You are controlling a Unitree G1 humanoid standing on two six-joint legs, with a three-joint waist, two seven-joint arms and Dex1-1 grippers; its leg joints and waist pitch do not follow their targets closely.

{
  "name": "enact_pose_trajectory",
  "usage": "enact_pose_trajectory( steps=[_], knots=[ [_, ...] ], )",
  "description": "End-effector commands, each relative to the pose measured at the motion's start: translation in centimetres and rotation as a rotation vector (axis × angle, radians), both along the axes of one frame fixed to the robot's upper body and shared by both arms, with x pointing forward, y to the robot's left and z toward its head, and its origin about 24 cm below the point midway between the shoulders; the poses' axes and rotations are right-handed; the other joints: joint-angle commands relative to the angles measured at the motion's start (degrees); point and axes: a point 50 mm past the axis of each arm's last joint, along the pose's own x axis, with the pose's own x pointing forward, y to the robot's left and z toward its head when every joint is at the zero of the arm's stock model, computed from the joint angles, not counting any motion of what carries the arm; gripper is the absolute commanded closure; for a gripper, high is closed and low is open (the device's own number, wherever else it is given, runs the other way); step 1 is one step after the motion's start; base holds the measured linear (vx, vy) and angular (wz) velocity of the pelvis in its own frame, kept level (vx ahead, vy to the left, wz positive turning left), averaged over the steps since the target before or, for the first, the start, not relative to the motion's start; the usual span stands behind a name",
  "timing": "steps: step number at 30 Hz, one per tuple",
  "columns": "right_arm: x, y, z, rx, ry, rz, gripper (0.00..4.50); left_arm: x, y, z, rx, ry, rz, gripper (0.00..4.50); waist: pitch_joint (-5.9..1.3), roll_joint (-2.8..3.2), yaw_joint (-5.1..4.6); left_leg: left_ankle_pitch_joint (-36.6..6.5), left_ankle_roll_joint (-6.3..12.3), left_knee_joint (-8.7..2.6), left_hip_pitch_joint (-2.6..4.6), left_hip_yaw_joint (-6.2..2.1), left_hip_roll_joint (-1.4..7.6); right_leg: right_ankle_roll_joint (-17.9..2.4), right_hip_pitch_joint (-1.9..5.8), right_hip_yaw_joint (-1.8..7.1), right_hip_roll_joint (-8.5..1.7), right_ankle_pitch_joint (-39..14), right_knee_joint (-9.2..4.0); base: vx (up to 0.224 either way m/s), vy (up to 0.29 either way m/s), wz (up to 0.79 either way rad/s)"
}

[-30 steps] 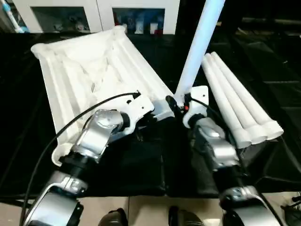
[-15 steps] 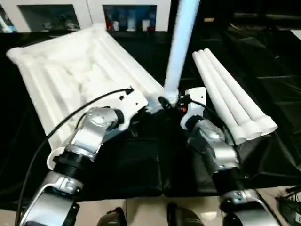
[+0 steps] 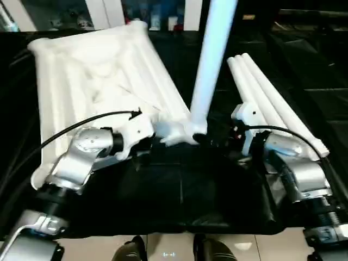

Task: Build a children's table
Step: Rotate leg to tighten

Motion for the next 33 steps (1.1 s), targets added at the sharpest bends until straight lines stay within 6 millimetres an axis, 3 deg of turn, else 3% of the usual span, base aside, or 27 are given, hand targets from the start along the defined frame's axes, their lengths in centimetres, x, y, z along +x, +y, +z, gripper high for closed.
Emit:
enact_pose_trajectory(
  steps=[1, 6, 12, 18, 24, 33],
  knots=[
    [-0.5, 0.0, -0.1, -0.023, 0.008, 0.051, 0.31, -1.1, -1.0, -0.9, -0.043, 0.061, -0.091, 4.50, -3.45, -0.63, 0.06, -9.03, 8.26, -2.49, 1.31, -1.19, 3.06, -14.35, 3.18, 1.95, -3.06, -9.29, -2.46, 0.000, 0.000, 0.00],
    [-1.7, 0.1, -0.9, -0.100, 0.046, 0.187, 0.31, -1.5, -1.2, -0.2, -0.070, 0.072, -0.157, 4.50, -3.35, -0.74, 0.38, -9.45, 7.86, -2.46, 1.26, -1.18, 3.11, -14.37, 3.29, 1.92, -3.11, -9.43, -2.33, 0.000, 0.000, 0.00],
    [-1.6, 0.3, -1.0, -0.101, 0.051, 0.197, 0.31, -1.5, -1.0, -0.1, -0.071, 0.073, -0.167, 4.50, -3.38, -0.86, 0.35, -9.31, 7.51, -2.36, 1.21, -1.22, 2.99, -14.11, 3.31, 2.01, -3.18, -10.22, -2.35, 0.000, 0.000, 0.00],
    [-1.5, 0.3, -1.0, -0.085, 0.046, 0.199, 0.88, -1.5, -0.9, -0.1, -0.070, 0.078, -0.169, 4.50, -3.42, -0.89, 0.40, -8.14, 8.13, -2.22, 1.20, -1.18, 2.94, -14.63, 3.39, 1.97, -3.10, -8.25, -2.11, 0.000, 0.000, 0.00],
    [-1.6, 0.5, -1.3, -0.088, 0.052, 0.208, 1.45, -1.5, -0.9, -0.1, -0.069, 0.081, -0.169, 4.50, -3.25, -0.92, 0.36, -9.80, 7.43, -2.28, 1.17, -1.28, 2.96, -14.14, 3.28, 1.99, -3.19, -11.40, -2.36, 0.000, 0.000, 0.00],
    [-1.6, 0.6, -1.9, -0.085, 0.072, 0.194, 1.80, -1.4, -0.9, -0.3, -0.069, 0.087, -0.163, 4.50, -3.32, -1.01, 0.27, -9.97, 7.18, -2.20, 1.18, -1.31, 2.92, -14.04, 3.24, 2.04, -3.15, -11.60, -2.28, 0.000, 0.000, 0.00]
  ],
)
